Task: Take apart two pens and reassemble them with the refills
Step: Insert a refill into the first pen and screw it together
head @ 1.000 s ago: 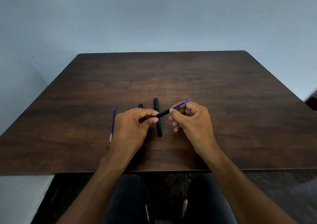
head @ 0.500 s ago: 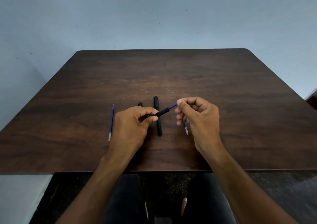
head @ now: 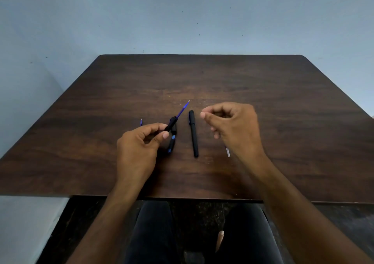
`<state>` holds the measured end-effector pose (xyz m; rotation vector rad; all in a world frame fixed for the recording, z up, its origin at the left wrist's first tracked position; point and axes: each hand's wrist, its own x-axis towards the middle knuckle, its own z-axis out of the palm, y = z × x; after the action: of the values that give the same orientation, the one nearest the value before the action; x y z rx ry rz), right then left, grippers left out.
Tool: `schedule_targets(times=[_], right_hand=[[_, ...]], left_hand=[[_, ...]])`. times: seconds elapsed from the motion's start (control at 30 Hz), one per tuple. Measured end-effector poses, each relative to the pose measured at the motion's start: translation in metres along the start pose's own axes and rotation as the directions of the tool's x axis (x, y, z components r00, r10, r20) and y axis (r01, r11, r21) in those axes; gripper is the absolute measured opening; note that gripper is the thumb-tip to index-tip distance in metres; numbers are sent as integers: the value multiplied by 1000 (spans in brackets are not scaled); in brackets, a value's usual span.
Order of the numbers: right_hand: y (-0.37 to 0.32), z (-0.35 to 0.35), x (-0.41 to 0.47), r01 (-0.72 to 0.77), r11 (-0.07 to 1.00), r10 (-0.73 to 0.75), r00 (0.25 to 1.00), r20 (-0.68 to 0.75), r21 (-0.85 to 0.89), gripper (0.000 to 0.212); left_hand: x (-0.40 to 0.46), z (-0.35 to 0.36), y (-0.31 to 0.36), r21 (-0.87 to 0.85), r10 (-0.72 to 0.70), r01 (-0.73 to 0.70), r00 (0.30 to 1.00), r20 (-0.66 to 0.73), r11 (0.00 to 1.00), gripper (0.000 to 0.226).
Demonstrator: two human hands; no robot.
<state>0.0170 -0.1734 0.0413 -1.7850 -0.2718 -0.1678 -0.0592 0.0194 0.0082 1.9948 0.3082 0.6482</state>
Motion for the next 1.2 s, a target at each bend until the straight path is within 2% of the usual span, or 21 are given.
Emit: schedule_targets(times=[0.1, 0.2, 0.33, 0.43, 0.6, 0.67, 0.9, 1.07, 1.2], right_hand=[[-2, 17, 4, 82, 954, -29, 983, 181, -290, 2], [-4, 34, 3, 154, 880, 26, 929, 369, -450, 10], [-2, 46, -3, 331, 827, -78, 868, 490, -454, 16], [-3, 50, 3, 406, 746, -64, 832, 551, -528, 24], [-11, 52, -1, 596, 614, -87, 702, 707, -517, 27], [-13, 53, -2, 617, 578, -63, 687, 724, -535, 29], [-11, 54, 3, 613, 585, -49, 680, 731, -531, 26], [-4, 47, 3, 583, 621, -144, 742, 655, -524, 24], [-3, 35, 6, 498, 680, -185, 827, 531, -539, 18]], left_hand=[[-1, -4, -3, 16, -8, 9, 1000, -28, 1000, 29], [0, -7, -3, 30, 7, -5, 998, -61, 1000, 26], [2, -12, -4, 54, 19, -15, 997, -70, 998, 23], [3, -13, -4, 37, 0, 2, 998, -65, 999, 22], [3, -14, -3, 33, 13, -11, 998, -65, 999, 22], [3, -15, -4, 47, 22, -19, 998, -63, 999, 22], [4, -14, -3, 78, 18, -14, 999, -44, 997, 22], [5, -17, -2, 100, 45, -40, 998, -47, 994, 21], [7, -19, -1, 127, 69, -64, 997, -34, 990, 22]])
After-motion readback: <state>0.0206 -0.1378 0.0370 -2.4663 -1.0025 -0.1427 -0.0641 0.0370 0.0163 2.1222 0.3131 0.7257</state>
